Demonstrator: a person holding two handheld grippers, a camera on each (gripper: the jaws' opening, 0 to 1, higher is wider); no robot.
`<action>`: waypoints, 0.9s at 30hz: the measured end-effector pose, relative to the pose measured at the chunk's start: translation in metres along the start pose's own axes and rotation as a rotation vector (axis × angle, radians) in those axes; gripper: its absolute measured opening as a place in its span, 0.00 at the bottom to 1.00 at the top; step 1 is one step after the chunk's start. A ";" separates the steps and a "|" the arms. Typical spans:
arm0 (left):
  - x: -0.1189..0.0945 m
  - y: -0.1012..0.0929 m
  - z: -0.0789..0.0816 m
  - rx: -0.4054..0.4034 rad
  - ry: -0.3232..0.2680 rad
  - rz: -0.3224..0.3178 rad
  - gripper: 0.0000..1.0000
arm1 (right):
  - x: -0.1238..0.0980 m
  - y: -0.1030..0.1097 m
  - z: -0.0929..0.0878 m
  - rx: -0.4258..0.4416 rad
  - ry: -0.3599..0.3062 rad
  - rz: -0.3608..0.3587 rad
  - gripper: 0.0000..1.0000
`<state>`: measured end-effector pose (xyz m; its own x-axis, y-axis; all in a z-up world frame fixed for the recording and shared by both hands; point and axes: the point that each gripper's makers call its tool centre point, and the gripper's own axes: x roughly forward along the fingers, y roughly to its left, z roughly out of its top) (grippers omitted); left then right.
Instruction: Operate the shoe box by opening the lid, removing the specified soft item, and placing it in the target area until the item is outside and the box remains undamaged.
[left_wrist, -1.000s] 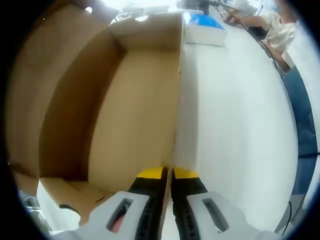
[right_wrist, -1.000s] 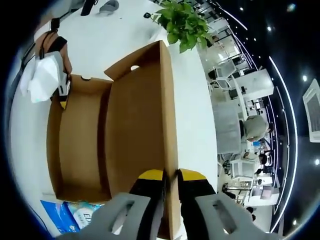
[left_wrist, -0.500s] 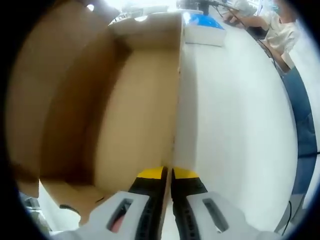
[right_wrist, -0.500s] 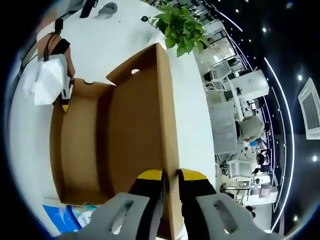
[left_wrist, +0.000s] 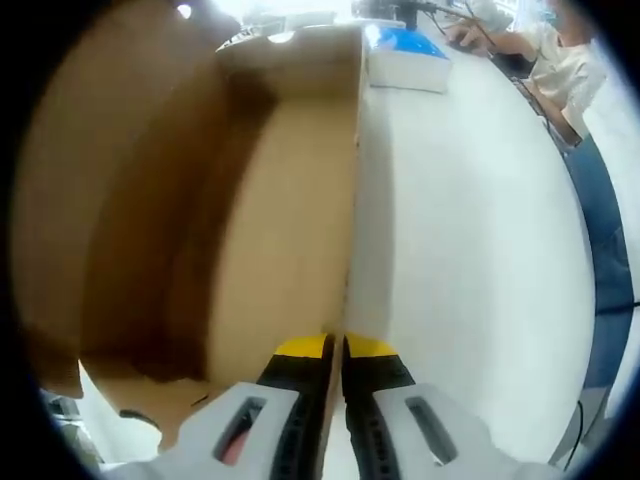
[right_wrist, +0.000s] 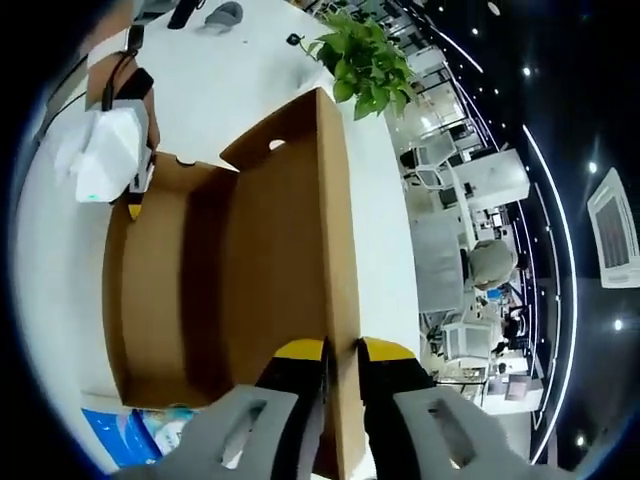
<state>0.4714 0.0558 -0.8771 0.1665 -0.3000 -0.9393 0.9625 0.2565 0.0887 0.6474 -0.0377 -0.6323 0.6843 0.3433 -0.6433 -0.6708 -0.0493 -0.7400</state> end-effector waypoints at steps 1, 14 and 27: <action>0.000 0.000 0.000 -0.001 0.000 0.000 0.04 | 0.000 0.000 0.000 -0.001 0.000 -0.001 0.10; -0.004 -0.001 0.002 -0.001 0.000 0.003 0.04 | -0.010 0.007 0.002 -0.017 -0.010 -0.032 0.10; -0.001 0.001 0.000 -0.003 0.000 0.001 0.04 | -0.013 0.010 0.003 -0.016 -0.019 -0.053 0.11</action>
<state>0.4720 0.0568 -0.8759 0.1675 -0.2998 -0.9392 0.9617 0.2592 0.0888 0.6308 -0.0397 -0.6310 0.7136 0.3631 -0.5991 -0.6288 -0.0451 -0.7763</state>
